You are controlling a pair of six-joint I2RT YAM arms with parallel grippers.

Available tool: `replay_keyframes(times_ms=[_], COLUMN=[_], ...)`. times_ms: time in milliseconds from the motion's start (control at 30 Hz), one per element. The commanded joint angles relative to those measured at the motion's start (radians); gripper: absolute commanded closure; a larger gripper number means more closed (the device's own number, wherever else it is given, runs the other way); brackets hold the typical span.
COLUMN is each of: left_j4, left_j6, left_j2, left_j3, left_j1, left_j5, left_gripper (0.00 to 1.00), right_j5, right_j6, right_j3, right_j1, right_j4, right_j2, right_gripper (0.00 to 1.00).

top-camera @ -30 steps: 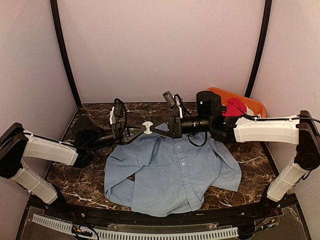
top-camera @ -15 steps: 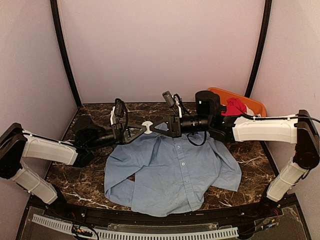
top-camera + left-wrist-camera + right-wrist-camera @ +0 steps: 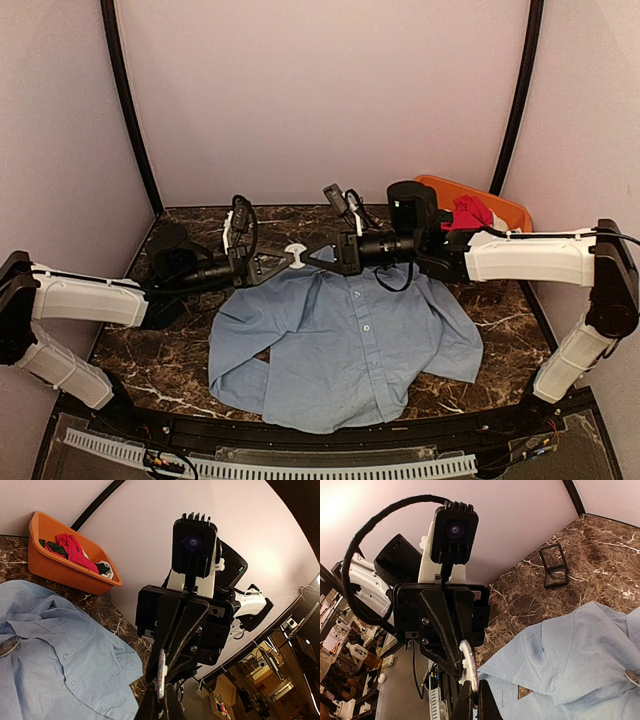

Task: Pin the brooch onto the clothing
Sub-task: Open the brooch.

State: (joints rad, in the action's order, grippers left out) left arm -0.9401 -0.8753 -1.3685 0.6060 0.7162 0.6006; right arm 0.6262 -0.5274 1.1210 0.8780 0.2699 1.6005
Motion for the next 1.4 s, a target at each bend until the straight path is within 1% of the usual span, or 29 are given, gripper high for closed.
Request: replay_keyframes(times_ms=[0,100,267,300,333,433,500,700,767,933,1067,1167,1267,1367], left_j4=[0.201,0.226,0.227,0.207,0.193,0.101,0.051,-0.039,-0.066,-0.148,-0.227,-0.229,-0.161,-0.068], left_j6=[0.054,0.056,0.036,0.022,0.014,-0.024,-0.045,-0.082,-0.096,-0.131,-0.154,-0.148,-0.101,-0.045], left_j2=[0.015,0.005,-0.023,-0.028,-0.034,-0.046,-0.053,-0.053,-0.049,-0.036,-0.018,0.003,0.026,0.054], left_j3=[0.029,0.033,0.035,0.030,0.026,0.004,-0.009,-0.039,-0.051,-0.087,-0.112,-0.114,-0.107,-0.090], left_j1=[0.006,0.006,0.007,0.006,0.005,0.006,0.006,-0.002,-0.009,-0.033,-0.053,-0.067,-0.076,-0.077], left_j5=[-0.058,-0.064,-0.048,-0.042,-0.034,-0.016,-0.008,-0.005,-0.006,-0.003,-0.001,0.000,-0.009,-0.023], left_gripper=[0.99,0.98,0.91,0.87,0.85,0.76,0.73,0.71,0.69,0.55,0.46,0.41,0.36,0.31], right_j5=[-0.020,-0.037,-0.069,-0.075,-0.078,-0.080,-0.080,-0.072,-0.061,-0.060,-0.080,-0.096,-0.138,-0.237], right_j6=[0.068,0.090,0.142,0.146,0.149,0.148,0.144,0.118,0.094,0.061,0.060,0.062,0.080,0.111], right_j3=[0.056,0.071,0.099,0.100,0.099,0.089,0.081,0.046,0.027,-0.016,-0.036,-0.047,-0.050,-0.044], right_j1=[0.042,0.058,0.080,0.082,0.082,0.082,0.082,0.067,0.058,0.034,0.021,0.014,0.010,0.010], right_j4=[-0.013,-0.039,-0.096,-0.101,-0.101,-0.097,-0.090,-0.069,-0.040,-0.007,-0.015,-0.022,-0.054,-0.133], right_j2=[0.011,0.017,0.025,0.025,0.024,0.018,0.011,-0.016,-0.025,-0.055,-0.076,-0.093,-0.110,-0.137], right_gripper=[1.00,1.00,1.00,1.00,1.00,1.00,1.00,1.00,1.00,1.00,1.00,1.00,1.00,1.00])
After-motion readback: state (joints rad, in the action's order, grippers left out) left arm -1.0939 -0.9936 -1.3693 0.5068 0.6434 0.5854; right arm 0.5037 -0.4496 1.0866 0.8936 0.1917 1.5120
